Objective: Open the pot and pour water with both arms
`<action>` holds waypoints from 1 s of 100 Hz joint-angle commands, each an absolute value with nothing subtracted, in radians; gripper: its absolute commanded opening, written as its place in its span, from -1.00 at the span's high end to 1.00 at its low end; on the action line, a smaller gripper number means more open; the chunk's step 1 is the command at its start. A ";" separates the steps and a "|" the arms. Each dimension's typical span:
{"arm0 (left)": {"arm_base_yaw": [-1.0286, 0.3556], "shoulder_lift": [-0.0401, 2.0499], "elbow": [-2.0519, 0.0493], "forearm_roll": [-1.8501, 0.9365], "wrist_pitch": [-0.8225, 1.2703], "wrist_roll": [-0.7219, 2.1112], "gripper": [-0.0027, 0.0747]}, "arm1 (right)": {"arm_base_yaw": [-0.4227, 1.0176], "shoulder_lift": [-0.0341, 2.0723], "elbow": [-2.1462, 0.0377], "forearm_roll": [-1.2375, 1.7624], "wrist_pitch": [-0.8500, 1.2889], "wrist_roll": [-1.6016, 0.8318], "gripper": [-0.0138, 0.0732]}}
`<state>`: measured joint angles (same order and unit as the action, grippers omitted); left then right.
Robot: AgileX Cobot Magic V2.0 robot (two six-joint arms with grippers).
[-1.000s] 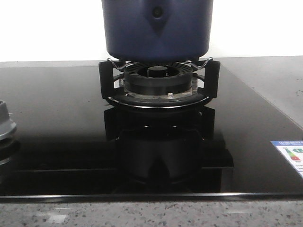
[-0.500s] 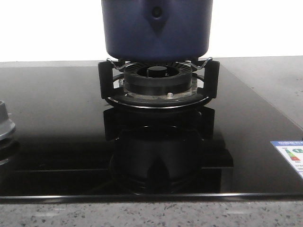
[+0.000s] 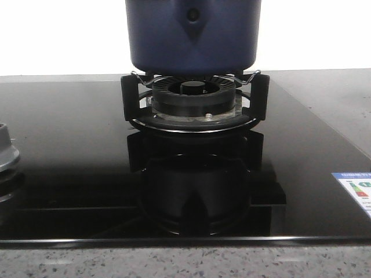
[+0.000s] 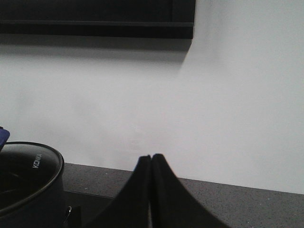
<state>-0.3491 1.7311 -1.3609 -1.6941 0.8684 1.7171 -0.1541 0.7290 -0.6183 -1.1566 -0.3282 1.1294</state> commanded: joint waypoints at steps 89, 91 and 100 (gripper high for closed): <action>-0.151 0.968 -1.075 -1.695 0.601 1.638 0.57 | -0.030 0.606 -0.630 -1.880 -0.623 1.614 0.83; -0.142 0.937 -1.043 -1.693 0.591 1.629 0.59 | -0.020 0.595 -0.625 -1.880 -0.626 1.614 0.83; -0.116 0.806 -0.897 -1.693 0.537 1.599 0.69 | 0.015 0.543 -0.600 -1.880 -0.642 1.614 0.83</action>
<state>-0.1356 0.9059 -0.9738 -1.6611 0.5804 1.6317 -0.0102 0.5792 -0.5901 -1.8406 -0.6346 1.5913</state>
